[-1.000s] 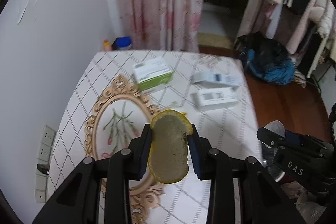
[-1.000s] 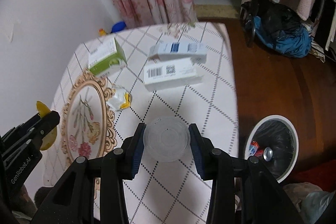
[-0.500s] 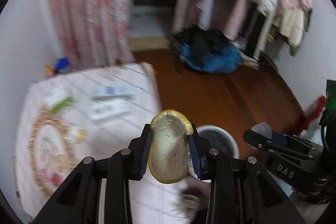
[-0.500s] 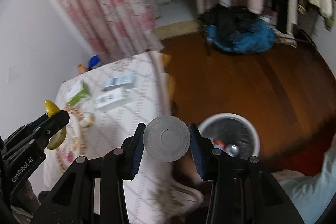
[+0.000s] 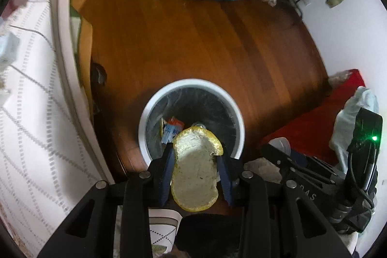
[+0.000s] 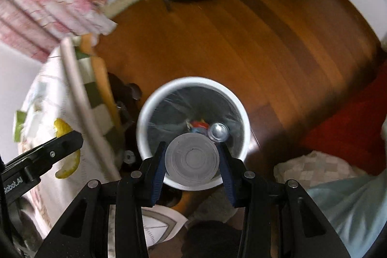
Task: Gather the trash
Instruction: 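Lower the lemon slice and clear cup over the white bin and open both tools, then grasp the crumpled snack wrapper with the left tool while the right grasps the white barcode box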
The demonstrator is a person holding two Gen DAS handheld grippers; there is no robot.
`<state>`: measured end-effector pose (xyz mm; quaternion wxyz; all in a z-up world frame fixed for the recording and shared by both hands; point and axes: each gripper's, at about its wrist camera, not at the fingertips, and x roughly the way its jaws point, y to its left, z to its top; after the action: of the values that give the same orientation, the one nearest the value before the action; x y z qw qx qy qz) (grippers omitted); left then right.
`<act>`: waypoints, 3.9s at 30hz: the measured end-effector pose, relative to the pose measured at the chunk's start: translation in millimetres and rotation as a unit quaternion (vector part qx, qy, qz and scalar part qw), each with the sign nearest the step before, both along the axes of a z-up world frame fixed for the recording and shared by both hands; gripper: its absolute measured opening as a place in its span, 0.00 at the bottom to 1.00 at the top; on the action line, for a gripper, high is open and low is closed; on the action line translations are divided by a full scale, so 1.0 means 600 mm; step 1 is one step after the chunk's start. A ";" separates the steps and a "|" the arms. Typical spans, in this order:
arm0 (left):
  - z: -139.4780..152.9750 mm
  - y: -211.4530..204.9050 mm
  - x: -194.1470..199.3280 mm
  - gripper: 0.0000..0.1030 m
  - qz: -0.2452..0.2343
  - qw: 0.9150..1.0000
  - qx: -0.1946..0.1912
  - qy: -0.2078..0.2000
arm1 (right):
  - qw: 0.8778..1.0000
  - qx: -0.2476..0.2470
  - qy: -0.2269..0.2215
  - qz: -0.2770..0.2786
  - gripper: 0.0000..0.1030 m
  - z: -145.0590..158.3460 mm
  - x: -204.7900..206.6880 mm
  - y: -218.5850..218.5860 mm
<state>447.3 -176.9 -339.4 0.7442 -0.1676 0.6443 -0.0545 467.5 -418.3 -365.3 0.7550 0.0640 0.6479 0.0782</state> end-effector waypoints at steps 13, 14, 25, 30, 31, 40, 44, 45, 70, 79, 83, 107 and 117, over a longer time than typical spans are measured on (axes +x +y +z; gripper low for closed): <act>-0.055 -0.003 -0.009 0.98 0.004 0.995 0.092 0.022 | 0.997 -0.027 0.074 -0.020 0.79 -0.122 0.049 -0.023; -0.055 0.001 -0.012 0.98 0.007 0.995 0.098 0.018 | 0.996 -0.030 0.076 -0.020 0.82 -0.124 0.047 -0.024; -0.033 0.017 -0.040 0.98 0.016 0.990 0.142 0.001 | 0.995 -0.080 0.059 -0.003 0.97 -0.086 0.022 -0.012; -0.009 0.018 -0.052 0.98 0.017 0.988 0.150 -0.010 | 0.995 -0.087 0.048 0.005 0.97 -0.060 0.005 -0.002; -0.003 0.019 -0.054 0.98 0.018 0.988 0.153 -0.014 | 0.995 -0.088 0.047 0.007 0.97 -0.056 0.002 0.000; 0.065 0.018 -0.078 0.98 0.021 0.985 0.163 -0.053 | 0.997 -0.078 0.018 0.006 0.97 0.013 -0.028 0.007; 0.107 0.021 -0.093 0.98 0.028 0.983 0.164 -0.077 | 0.998 -0.069 -0.003 0.005 0.97 0.059 -0.043 0.010; 0.118 0.023 -0.098 0.98 0.031 0.982 0.164 -0.084 | 0.998 -0.067 -0.011 0.004 0.97 0.075 -0.048 0.010; 0.104 0.502 -0.320 0.98 0.322 0.909 0.263 -0.022 | 0.908 -0.061 -0.075 0.407 0.97 0.181 -0.080 0.630; -0.015 0.576 -0.342 0.98 0.340 0.912 0.228 0.037 | 0.757 -0.224 -0.067 0.610 0.97 0.035 -0.094 0.858; -0.028 0.588 -0.338 0.98 0.337 0.915 0.217 0.038 | 0.706 -0.264 -0.038 0.656 0.83 -0.001 -0.091 0.895; -0.045 0.569 -0.234 0.95 0.219 0.960 0.176 0.005 | 0.936 -0.072 0.084 0.333 0.73 0.022 0.049 0.702; -0.017 0.557 -0.239 0.48 0.211 0.958 0.192 -0.035 | 0.921 -0.119 0.000 0.371 0.60 0.018 -0.029 0.706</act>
<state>303.6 157.4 -349.7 0.7789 -0.1514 0.5662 0.2231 450.2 5.4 -354.2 0.6740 -0.2709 0.6299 0.2751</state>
